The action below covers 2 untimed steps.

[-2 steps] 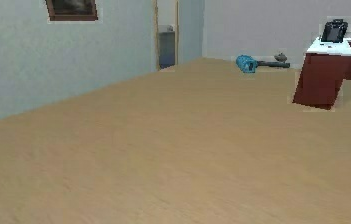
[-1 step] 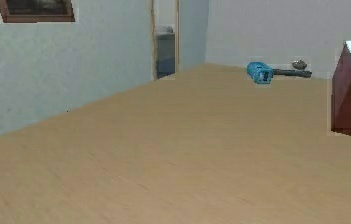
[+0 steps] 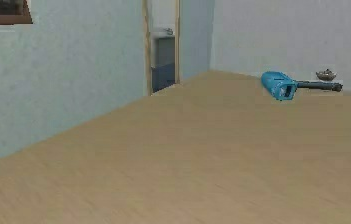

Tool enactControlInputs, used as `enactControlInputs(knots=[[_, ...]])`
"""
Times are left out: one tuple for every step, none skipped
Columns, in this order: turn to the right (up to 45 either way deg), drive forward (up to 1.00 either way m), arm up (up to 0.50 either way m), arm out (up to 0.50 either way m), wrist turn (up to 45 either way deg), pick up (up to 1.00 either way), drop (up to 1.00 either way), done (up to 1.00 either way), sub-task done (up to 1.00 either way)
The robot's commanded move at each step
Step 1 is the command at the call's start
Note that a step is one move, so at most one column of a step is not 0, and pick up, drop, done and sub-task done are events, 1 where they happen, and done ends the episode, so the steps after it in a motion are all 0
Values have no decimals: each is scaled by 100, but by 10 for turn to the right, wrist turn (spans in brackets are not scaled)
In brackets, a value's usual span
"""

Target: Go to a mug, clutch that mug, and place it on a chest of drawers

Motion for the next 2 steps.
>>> enactControlInputs(knots=[[0, 100, 0, 0, 0, 0, 0, 0, 0], [0, 100, 0, 0, 0, 0, 0, 0, 0]])
